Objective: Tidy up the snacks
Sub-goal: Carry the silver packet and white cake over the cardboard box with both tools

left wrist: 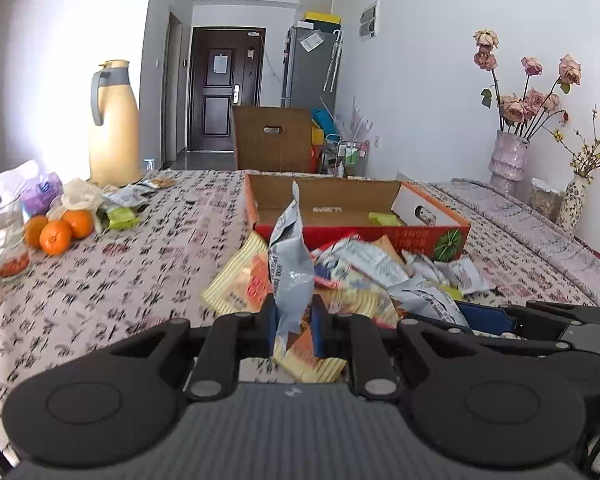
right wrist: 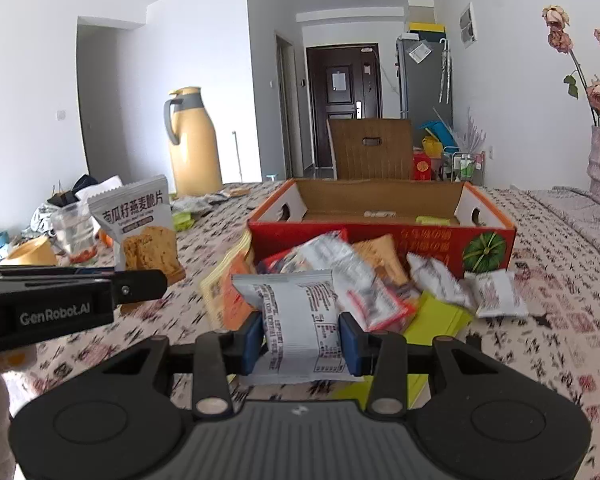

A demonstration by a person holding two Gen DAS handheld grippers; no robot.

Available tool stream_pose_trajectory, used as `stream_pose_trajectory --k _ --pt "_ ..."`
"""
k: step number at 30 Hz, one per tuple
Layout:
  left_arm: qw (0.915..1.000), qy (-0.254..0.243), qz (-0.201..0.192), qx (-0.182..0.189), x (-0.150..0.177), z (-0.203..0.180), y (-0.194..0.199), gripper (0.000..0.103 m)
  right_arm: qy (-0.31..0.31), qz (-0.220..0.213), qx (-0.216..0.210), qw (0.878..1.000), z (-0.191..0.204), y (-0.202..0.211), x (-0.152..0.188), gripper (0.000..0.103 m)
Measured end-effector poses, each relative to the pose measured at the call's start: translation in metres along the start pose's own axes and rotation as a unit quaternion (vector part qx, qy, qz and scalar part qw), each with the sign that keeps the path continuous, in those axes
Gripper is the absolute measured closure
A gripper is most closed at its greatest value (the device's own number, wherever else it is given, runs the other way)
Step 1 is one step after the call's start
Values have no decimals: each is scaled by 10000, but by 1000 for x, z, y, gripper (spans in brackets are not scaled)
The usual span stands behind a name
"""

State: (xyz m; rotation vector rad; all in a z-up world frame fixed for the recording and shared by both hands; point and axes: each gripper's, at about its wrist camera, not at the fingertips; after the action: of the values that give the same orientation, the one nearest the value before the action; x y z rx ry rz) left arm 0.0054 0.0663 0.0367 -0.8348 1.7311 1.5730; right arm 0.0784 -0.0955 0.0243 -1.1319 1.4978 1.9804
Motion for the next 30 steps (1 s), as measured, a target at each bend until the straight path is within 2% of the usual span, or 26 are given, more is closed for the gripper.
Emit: stream_pose_trajectory --k 19,30 --pt "9999 -86 -120 -24 -89 -25 -65 86 -277 -342 262 9987 -74 -44 -73 63" --pt "9996 -113 -95 -221 -138 -38 -115 86 -278 -447 379 9979 -112 -86 -121 63"
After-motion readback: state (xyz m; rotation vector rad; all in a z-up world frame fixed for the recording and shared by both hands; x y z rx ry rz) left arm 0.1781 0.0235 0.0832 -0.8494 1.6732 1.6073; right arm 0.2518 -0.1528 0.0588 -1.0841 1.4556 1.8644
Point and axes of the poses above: each gripper's, at about its wrist camera, not at the fingertips, and y roughly against the way its jaws point, z to its left, x to its underside, and after that the axes turned 10 degrees about z, right-handed
